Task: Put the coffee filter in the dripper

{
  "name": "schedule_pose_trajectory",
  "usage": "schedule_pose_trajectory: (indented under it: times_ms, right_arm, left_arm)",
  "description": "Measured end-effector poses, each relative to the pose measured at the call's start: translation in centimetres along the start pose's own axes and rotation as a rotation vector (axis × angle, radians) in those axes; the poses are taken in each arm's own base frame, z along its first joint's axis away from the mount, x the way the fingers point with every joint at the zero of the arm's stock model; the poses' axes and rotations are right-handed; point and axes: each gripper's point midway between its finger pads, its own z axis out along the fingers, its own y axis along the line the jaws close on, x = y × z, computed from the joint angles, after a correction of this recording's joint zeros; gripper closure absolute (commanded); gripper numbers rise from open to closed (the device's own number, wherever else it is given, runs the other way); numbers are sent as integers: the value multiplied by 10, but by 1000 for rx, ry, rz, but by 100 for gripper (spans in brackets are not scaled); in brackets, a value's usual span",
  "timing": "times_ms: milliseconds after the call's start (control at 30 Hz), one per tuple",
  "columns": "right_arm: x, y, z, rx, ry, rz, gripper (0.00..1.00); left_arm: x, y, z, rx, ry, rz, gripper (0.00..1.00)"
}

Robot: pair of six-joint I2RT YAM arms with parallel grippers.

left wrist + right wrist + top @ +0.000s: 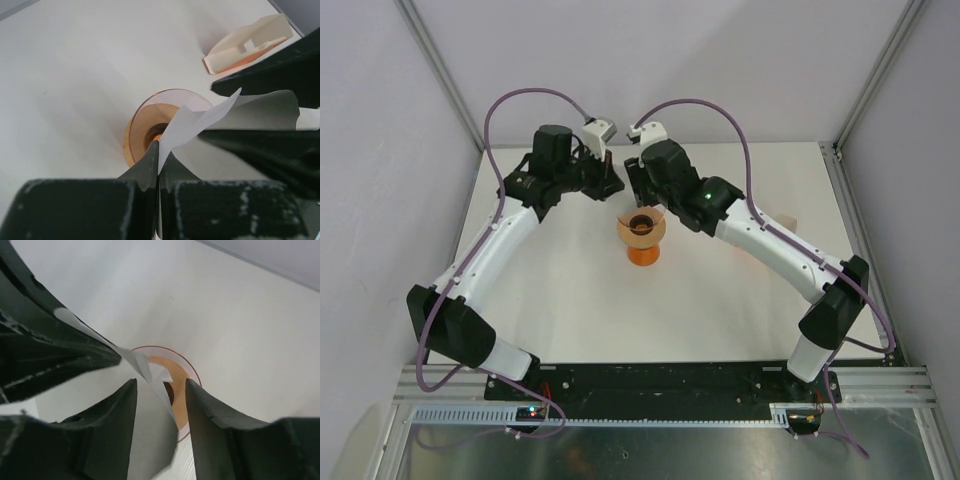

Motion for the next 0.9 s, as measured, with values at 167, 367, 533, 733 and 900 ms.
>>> schedule_pose_trajectory:
  times_ms: [167, 367, 533, 733, 900]
  right_arm:
    - [7, 10, 9, -5, -26, 7, 46]
    - [16, 3, 17, 67, -48, 21, 53]
    - [15, -1, 16, 113, -93, 41, 56]
    - [9, -13, 9, 169, -130, 48, 58]
    - [3, -17, 9, 186, -150, 48, 60]
  left_arm:
    - [-6, -13, 1, 16, -8, 10, 100]
    - [-16, -18, -5, 11, -34, 14, 100]
    - [-17, -18, -6, -2, -37, 21, 100]
    - [-17, -18, -5, -21, -36, 30, 100]
    - [-17, -23, -4, -12, -36, 34, 100]
